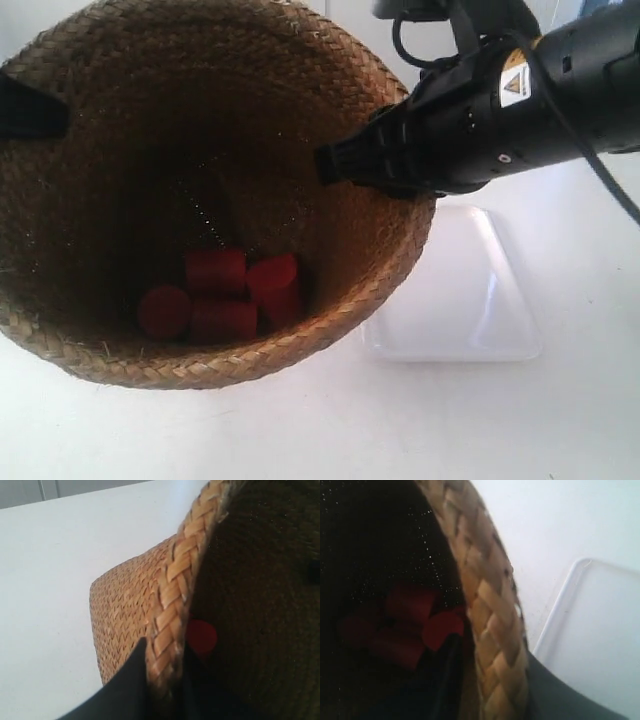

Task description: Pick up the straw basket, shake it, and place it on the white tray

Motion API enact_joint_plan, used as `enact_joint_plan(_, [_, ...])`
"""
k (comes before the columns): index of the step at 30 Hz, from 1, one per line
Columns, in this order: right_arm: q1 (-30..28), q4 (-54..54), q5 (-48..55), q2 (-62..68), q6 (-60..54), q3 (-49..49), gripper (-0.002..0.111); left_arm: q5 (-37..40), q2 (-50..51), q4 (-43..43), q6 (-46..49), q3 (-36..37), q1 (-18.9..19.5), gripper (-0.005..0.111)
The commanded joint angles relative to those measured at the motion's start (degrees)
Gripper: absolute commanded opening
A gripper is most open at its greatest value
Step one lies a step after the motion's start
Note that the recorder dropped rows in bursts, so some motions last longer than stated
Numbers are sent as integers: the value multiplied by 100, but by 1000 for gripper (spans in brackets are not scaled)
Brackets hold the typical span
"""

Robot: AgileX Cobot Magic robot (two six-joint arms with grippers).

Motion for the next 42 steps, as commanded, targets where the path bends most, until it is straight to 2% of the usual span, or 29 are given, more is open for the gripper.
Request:
enact_joint_plan(1, [81,884,765,-671,-877,-1074,0,699,-439,-648,260,-1177,20,0])
enact_joint_plan(2, [181,1146,311,-853,-1210,-987,0,771,-560,-714,555,-1273,20,0])
enact_joint_plan(3, [274,946,-323,-925,-1411,-624,0,621,-608,-602,752,-1105,20,0])
enact_joint_plan(5, [191,393,-770,-593,-795,52,0,100,-418,-146,245,-437,32,0])
enact_joint_plan(7, [53,293,-235,-247,-307,155,0,-35,-226,184,-389,-161,66,0])
enact_joint_plan(10, [138,323,-129,-189,-487,155,0,-195,-159,-148,33,-87,54,0])
enact_joint_plan(26, [148,132,-25,182,-492,195,0,-448,122,-544,21,-78,66,0])
enact_joint_plan(28, [148,132,-140,284,-492,195,0,-519,243,-544,364,-78,66,0])
enact_joint_plan(29, [148,132,-24,255,-492,75,0,-381,246,-660,305,-158,66,0])
enact_joint_plan(30, [178,349,328,-23,-560,-253,0,-5,82,-1133,202,-436,66,0])
enact_joint_plan(31, [285,735,575,-418,-808,-647,0,397,-166,-1540,662,-830,54,0])
enact_joint_plan(32, [436,889,236,-806,-1062,-703,0,457,-374,-1630,1302,-902,45,0])
enact_joint_plan(33, [461,642,-184,-895,-1064,-455,0,208,-407,-1296,1425,-669,42,0])
enact_joint_plan(34, [425,275,-518,-791,-816,-78,0,-149,-333,-906,1022,-282,42,0])
enact_joint_plan(36, [204,-89,-218,-359,-137,252,0,-511,-136,-508,286,262,70,0])
enact_joint_plan(38, [155,20,244,-96,-249,253,0,-487,-111,-604,370,438,66,0])
enact_joint_plan(42, [208,178,-48,-260,-341,253,0,-605,-226,-963,781,432,21,0])
